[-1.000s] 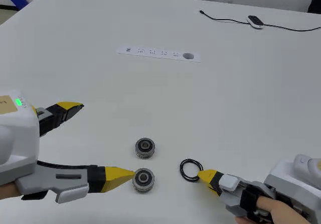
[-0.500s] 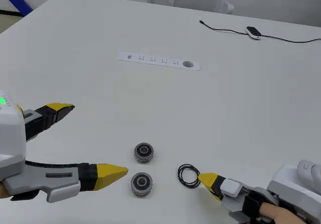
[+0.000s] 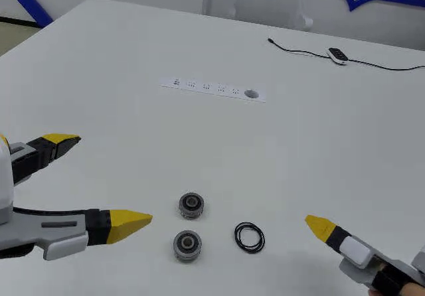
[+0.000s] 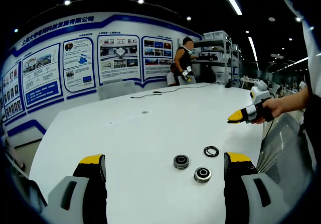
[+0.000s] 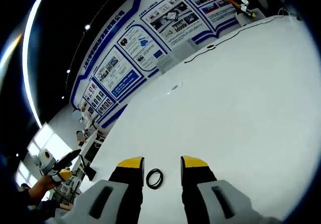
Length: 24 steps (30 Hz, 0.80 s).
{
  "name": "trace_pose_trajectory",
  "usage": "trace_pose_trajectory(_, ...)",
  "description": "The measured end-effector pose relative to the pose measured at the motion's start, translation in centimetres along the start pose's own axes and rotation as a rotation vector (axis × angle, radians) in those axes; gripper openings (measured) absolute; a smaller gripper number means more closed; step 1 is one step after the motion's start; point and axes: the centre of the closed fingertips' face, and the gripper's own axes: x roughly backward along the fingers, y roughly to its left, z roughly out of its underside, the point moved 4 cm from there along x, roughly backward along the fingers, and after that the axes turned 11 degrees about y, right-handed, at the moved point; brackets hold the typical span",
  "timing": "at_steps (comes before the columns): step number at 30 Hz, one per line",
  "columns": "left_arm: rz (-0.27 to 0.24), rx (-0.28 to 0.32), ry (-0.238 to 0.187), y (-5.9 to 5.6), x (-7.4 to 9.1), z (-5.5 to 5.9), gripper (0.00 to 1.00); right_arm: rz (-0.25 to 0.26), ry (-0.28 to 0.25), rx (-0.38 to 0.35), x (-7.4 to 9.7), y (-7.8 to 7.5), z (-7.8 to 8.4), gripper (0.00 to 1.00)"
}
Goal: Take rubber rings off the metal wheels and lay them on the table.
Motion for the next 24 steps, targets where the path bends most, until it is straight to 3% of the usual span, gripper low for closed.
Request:
trace_pose_trajectory(4, -0.017, 0.008, -0.004, -0.4, 0.3, 0.5, 1.00, 0.009, -0.021, 0.180, 0.9, 0.7, -1.1, 0.37)
trace_pose_trajectory(8, -0.019, 0.022, 0.001, -1.3, 0.5, 1.3, 1.00, 0.017, -0.004, 0.348, 1.4, 1.9, -0.8, 0.45)
trace_pose_trajectory(13, -0.021, 0.047, 0.018, -2.4, 0.7, 2.8, 1.00, 0.018, 0.042, 0.480, 1.3, 2.7, 0.4, 0.54)
trace_pose_trajectory(15, -0.022, 0.060, 0.020, -2.7, 0.9, 3.2, 1.00, -0.017, 0.105, 0.590, 1.2, 2.8, 1.2, 0.58)
trace_pose_trajectory(16, -0.025, 0.063, 0.022, -2.9, 1.0, 3.4, 1.00, 0.001, 0.135, 0.661, 1.4, 2.3, 1.3, 0.60)
trace_pose_trajectory(19, -0.026, 0.065, 0.028, -3.3, 1.3, 3.9, 1.00, 0.015, 0.173, 0.738, 1.7, 1.7, 1.4, 0.66)
trace_pose_trajectory(21, -0.028, 0.066, 0.033, -3.4, 1.4, 4.3, 1.00, 0.015, 0.197, 0.746, 1.9, 1.5, 1.5, 0.67)
trace_pose_trajectory(24, -0.031, 0.084, 0.028, -3.6, 1.4, 4.8, 1.00, 0.023, 0.189, 0.733, 2.2, 1.2, 1.3, 0.67)
